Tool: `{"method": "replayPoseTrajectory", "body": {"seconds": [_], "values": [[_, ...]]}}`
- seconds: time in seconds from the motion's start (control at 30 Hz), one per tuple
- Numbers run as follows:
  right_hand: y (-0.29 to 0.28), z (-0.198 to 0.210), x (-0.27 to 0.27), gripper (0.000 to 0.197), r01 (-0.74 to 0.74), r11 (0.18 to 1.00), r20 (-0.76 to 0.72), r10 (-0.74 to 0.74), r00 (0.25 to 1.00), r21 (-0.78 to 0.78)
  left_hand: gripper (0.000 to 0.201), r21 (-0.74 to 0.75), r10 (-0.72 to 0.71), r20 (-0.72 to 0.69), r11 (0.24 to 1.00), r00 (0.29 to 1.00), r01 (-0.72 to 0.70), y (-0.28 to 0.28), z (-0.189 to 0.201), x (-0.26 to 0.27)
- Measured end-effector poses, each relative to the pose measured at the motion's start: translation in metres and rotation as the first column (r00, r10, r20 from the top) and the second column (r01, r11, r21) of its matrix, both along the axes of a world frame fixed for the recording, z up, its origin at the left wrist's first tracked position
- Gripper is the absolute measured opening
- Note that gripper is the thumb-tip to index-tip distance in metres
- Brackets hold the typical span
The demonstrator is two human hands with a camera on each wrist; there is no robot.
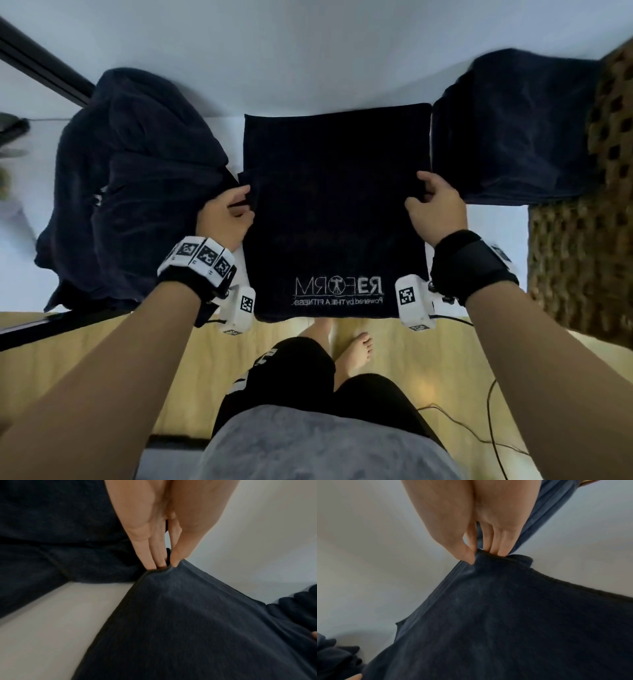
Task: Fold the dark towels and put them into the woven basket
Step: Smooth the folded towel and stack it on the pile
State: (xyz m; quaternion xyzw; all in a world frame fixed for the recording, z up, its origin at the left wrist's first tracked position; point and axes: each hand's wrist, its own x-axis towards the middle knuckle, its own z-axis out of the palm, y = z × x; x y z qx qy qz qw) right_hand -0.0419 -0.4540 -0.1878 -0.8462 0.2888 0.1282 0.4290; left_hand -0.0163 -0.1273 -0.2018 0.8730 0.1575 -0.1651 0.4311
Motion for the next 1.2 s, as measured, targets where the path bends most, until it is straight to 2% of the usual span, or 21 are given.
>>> {"method": "replayPoseTrajectory", "body": {"seconds": [0.2, 0.53, 0.73, 0.83, 0.93, 1.07, 1.13, 1.2], "values": [[0.001, -0.011, -0.063, 0.050, 0.073, 0.997, 0.034, -0.073, 0.997, -0.025, 0.042, 0.053, 0.088, 0.004, 0.995, 0.996, -0.088, 0.007, -0.009, -0.053], [-0.006, -0.032, -0.178, 0.037, 0.113, 0.989, -0.111, -0.123, 0.986, -0.091, 0.032, 0.090, 0.197, -0.144, 0.979, 0.970, -0.185, 0.010, -0.017, -0.149], [-0.005, -0.039, -0.208, 0.028, 0.265, 0.964, -0.221, -0.265, 0.939, -0.032, 0.028, 0.081, 0.275, -0.237, 0.961, 0.932, -0.263, 0.007, -0.027, -0.185], [-0.002, -0.045, -0.214, 0.039, 0.210, 0.977, -0.315, -0.186, 0.931, 0.043, 0.033, 0.090, 0.292, -0.286, 0.956, 0.913, -0.278, 0.003, -0.034, -0.195], [0.000, -0.049, -0.216, 0.052, 0.164, 0.978, -0.339, -0.113, 0.934, 0.126, 0.040, 0.078, 0.330, -0.306, 0.944, 0.893, -0.322, -0.001, -0.042, -0.194], [-0.004, -0.048, -0.215, 0.066, 0.206, 0.971, -0.355, -0.153, 0.922, 0.118, 0.045, 0.076, 0.358, -0.292, 0.933, 0.887, -0.351, -0.003, -0.047, -0.192], [-0.007, -0.048, -0.216, 0.062, 0.150, 0.985, -0.350, -0.109, 0.930, 0.091, 0.044, 0.098, 0.367, -0.270, 0.930, 0.890, -0.354, -0.002, -0.049, -0.195], [-0.008, -0.049, -0.219, 0.047, 0.093, 0.992, -0.320, -0.061, 0.945, 0.085, 0.042, 0.099, 0.367, -0.263, 0.930, 0.892, -0.353, -0.002, -0.049, -0.196]]}}
